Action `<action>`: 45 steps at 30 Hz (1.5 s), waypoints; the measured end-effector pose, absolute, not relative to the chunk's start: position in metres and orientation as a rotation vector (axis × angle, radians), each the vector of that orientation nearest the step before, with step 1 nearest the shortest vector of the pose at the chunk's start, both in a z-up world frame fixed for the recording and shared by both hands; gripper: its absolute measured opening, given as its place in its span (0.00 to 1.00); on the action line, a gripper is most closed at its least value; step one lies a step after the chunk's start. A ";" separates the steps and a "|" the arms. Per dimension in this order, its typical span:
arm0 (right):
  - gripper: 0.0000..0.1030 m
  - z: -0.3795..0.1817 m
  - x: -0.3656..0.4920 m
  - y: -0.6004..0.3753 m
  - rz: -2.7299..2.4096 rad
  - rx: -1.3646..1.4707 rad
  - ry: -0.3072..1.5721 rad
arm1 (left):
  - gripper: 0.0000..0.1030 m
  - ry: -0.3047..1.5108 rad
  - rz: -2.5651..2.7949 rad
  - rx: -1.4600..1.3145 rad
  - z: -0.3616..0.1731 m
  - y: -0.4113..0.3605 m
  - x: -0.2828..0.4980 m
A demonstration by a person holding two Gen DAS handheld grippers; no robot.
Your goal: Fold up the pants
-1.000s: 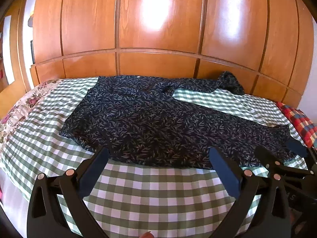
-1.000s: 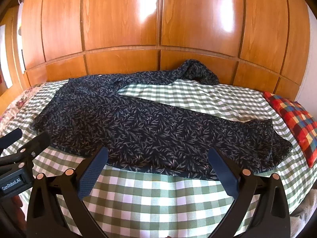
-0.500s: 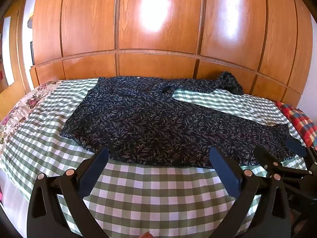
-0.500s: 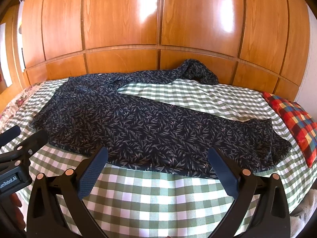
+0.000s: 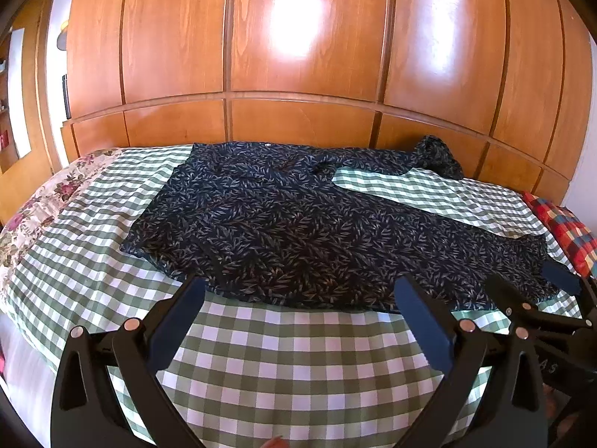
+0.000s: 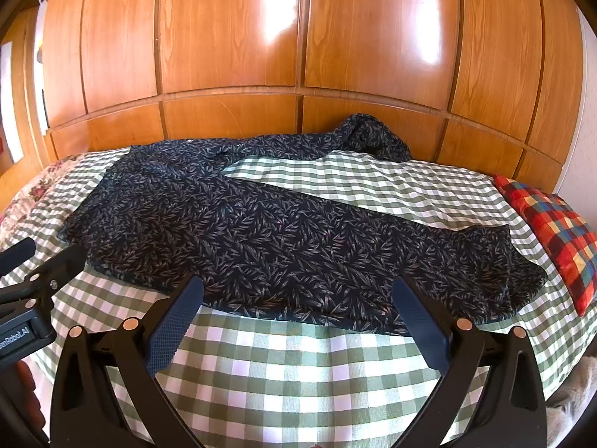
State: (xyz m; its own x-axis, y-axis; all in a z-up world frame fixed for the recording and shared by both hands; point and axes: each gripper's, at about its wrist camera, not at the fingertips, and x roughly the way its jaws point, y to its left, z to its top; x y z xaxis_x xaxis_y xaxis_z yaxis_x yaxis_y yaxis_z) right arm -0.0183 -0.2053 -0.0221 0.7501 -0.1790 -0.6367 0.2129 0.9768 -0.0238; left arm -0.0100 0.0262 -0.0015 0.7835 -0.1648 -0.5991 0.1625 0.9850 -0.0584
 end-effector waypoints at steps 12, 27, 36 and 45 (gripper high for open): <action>0.97 -0.023 -0.016 -0.204 -0.215 0.040 0.701 | 0.98 0.687 -0.163 -0.007 -0.011 0.036 -0.001; 0.97 -0.038 -0.002 -0.215 -0.230 0.053 0.746 | 0.98 0.751 -0.109 -0.064 -0.030 0.080 0.032; 0.97 -0.048 -0.002 -0.240 -0.223 0.063 0.768 | 0.98 0.802 -0.041 -0.153 -0.047 0.129 0.057; 0.97 -0.050 -0.048 -0.376 -0.329 0.346 0.779 | 0.86 0.859 -0.007 -0.297 -0.064 0.179 0.071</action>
